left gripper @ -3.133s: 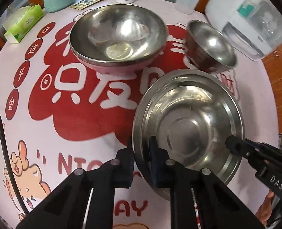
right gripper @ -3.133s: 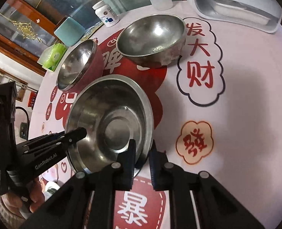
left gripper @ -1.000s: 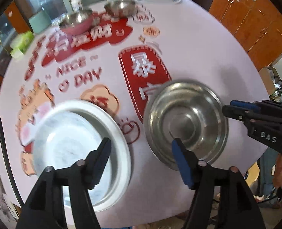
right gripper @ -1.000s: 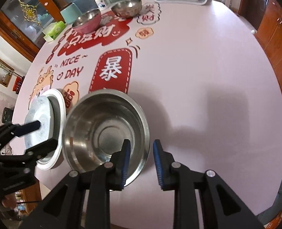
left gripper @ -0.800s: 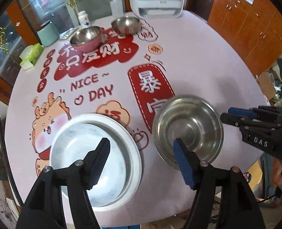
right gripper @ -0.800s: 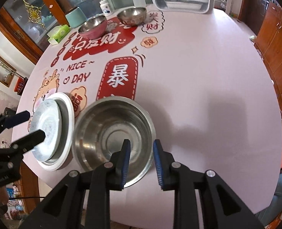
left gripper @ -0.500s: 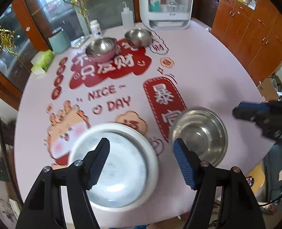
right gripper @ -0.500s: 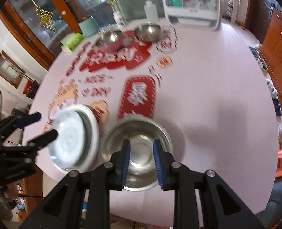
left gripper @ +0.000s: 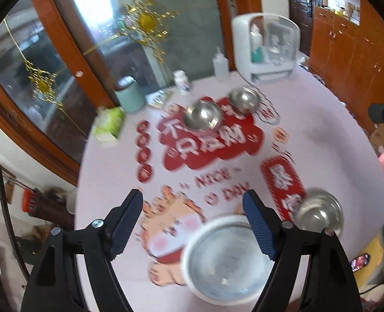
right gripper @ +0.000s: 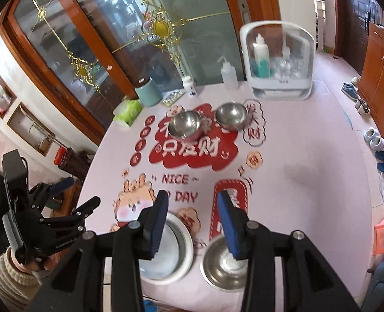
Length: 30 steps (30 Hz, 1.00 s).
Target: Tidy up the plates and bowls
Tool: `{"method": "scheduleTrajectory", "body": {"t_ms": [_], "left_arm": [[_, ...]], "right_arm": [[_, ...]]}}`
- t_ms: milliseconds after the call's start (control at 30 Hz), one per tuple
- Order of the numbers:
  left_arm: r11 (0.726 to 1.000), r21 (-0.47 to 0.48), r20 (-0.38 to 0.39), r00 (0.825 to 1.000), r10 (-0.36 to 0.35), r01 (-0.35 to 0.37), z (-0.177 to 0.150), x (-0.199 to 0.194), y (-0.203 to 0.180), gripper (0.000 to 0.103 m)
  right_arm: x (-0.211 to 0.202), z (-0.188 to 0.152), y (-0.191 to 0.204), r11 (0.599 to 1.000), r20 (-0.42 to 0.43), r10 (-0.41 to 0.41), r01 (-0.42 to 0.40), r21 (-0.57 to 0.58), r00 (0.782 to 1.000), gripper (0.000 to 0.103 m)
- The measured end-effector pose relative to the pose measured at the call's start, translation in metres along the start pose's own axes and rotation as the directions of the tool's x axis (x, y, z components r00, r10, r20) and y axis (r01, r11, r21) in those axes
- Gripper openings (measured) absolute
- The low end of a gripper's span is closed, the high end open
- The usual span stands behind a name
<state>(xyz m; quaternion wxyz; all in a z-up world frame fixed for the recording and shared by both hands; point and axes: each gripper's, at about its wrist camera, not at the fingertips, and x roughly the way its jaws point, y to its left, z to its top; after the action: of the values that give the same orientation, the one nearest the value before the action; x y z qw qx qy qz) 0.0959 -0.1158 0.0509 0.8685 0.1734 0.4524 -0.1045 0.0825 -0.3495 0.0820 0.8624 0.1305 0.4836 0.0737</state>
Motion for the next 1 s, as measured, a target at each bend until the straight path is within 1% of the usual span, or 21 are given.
{"method": "scheduleTrajectory", "body": {"t_ms": [133,300,367,467,500,533,600,633,667,700,800,867,933,1000], "left_arm": [[1.000,-0.017,-0.005,1.000,0.018,-0.018,0.031,0.010,0.028,0.080],[0.997,-0.077,-0.029,1.000,0.002,-0.004,0.070,0.047,0.056,0.081],[0.995,-0.104,-0.035,0.999,0.001,-0.005,0.086,0.071,0.065,0.081],[0.990,-0.141,-0.065,0.998,0.008,-0.017,0.108,0.117,0.074,0.081],[0.987,-0.156,-0.079,0.997,0.008,-0.020,0.115,0.133,0.077,0.081],[0.984,-0.176,-0.097,0.995,-0.001,-0.016,0.123,0.154,0.080,0.081],[0.979,-0.205,-0.125,0.992,-0.009,-0.017,0.135,0.188,0.085,0.081],[0.974,-0.225,-0.139,0.990,-0.015,-0.017,0.141,0.210,0.088,0.081],[0.971,-0.240,-0.146,0.989,-0.021,-0.015,0.147,0.229,0.090,0.081],[0.967,-0.254,-0.152,0.988,-0.027,-0.012,0.151,0.248,0.090,0.081],[0.957,-0.291,-0.169,0.984,-0.050,-0.001,0.159,0.295,0.089,0.080],[0.950,-0.313,-0.195,0.978,-0.077,0.012,0.160,0.330,0.085,0.080],[0.947,-0.321,-0.229,0.969,-0.093,0.015,0.159,0.358,0.079,0.080],[0.947,-0.321,-0.254,0.961,-0.105,0.018,0.157,0.379,0.072,0.077]], "right_arm": [[0.017,0.033,0.012,1.000,-0.003,-0.010,0.010,0.013,1.000,0.040],[0.059,0.078,0.017,0.999,-0.031,-0.005,0.006,0.035,1.000,0.040],[0.082,0.096,0.017,0.999,-0.049,-0.004,0.006,0.039,0.999,0.040],[0.132,0.126,0.015,0.999,-0.092,0.001,0.003,0.040,0.996,0.040],[0.142,0.131,0.014,0.999,-0.099,0.004,0.000,0.041,0.995,0.040],[0.164,0.142,0.011,0.999,-0.116,0.009,-0.004,0.042,0.993,0.040],[0.193,0.151,0.008,0.999,-0.139,0.007,-0.001,0.045,0.990,0.040],[0.216,0.158,0.003,0.998,-0.158,0.005,0.004,0.055,0.987,0.040],[0.227,0.160,0.000,0.998,-0.168,0.006,0.004,0.059,0.986,0.040],[0.251,0.164,-0.004,0.998,-0.190,0.004,0.009,0.063,0.982,0.040],[0.296,0.166,-0.015,0.997,-0.230,-0.004,0.022,0.076,0.973,0.040],[0.330,0.162,-0.025,0.995,-0.271,-0.006,0.033,0.097,0.963,0.040],[0.355,0.158,-0.031,0.993,-0.305,0.005,0.031,0.113,0.952,0.040],[0.376,0.153,-0.035,0.992,-0.335,0.016,0.027,0.121,0.942,0.040]]}}
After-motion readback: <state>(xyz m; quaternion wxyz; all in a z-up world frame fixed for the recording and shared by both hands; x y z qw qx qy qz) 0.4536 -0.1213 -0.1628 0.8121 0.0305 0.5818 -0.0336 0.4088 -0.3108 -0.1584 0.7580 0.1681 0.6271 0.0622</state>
